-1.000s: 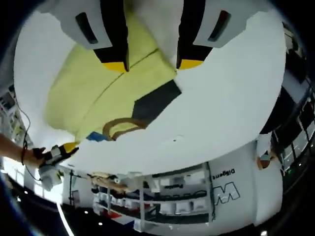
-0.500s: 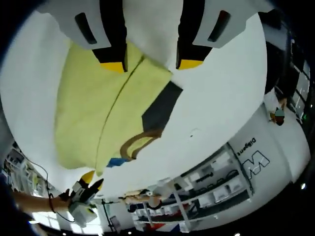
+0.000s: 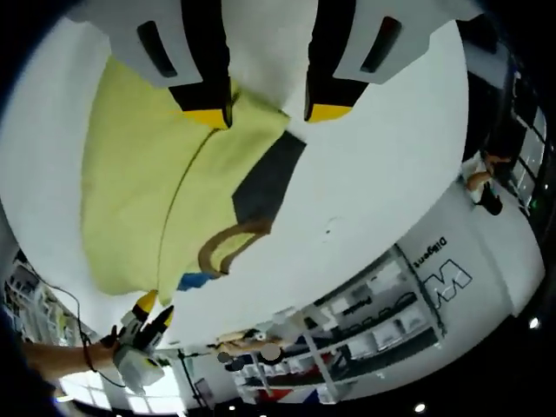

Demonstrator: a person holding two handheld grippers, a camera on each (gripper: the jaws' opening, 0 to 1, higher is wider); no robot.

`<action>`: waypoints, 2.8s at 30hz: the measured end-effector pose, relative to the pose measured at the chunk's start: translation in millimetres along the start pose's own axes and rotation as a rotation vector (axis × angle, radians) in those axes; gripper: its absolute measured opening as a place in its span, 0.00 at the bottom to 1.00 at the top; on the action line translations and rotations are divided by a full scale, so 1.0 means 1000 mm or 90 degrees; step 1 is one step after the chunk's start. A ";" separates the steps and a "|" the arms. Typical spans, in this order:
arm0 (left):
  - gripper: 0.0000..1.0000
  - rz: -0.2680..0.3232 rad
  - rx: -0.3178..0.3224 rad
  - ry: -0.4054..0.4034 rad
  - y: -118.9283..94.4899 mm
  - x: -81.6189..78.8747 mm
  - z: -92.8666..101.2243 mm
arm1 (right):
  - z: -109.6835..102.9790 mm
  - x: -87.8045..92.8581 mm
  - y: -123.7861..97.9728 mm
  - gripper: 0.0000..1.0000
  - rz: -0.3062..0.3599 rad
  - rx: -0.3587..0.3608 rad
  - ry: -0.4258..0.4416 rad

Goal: Fold the garment on the visible template until the final outline fits inside the template.

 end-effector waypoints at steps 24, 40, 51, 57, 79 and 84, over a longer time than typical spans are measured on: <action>0.25 0.026 -0.056 -0.214 0.028 -0.002 -0.025 | 0.011 0.000 0.017 0.24 0.071 0.008 0.306; 0.17 0.001 -0.041 -0.297 0.042 0.005 -0.025 | 0.016 0.004 0.023 0.11 0.058 0.038 0.375; 0.03 -0.001 -0.055 -0.286 0.042 0.000 -0.025 | 0.016 0.003 0.023 0.00 0.056 0.052 0.376; 0.03 0.044 -0.057 -0.263 0.027 -0.020 -0.029 | 0.017 -0.011 0.007 0.00 0.066 0.067 0.313; 0.03 0.087 -0.112 -0.373 0.057 -0.017 -0.054 | 0.044 -0.027 0.028 0.00 0.107 0.133 0.368; 0.03 0.062 -0.128 -0.352 0.061 -0.013 -0.057 | 0.045 -0.023 0.043 0.00 0.087 0.133 0.358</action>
Point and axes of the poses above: the point that each gripper's makers call its tool centre point, and the gripper's own axes: y roughly forward along the fingers, z roughly to its right, x roughly out of its underside, the point moved 5 cm from there along -y, roughly backward along the fingers, and after that the axes turned 1 degree about -y, right-handed, at the moved point
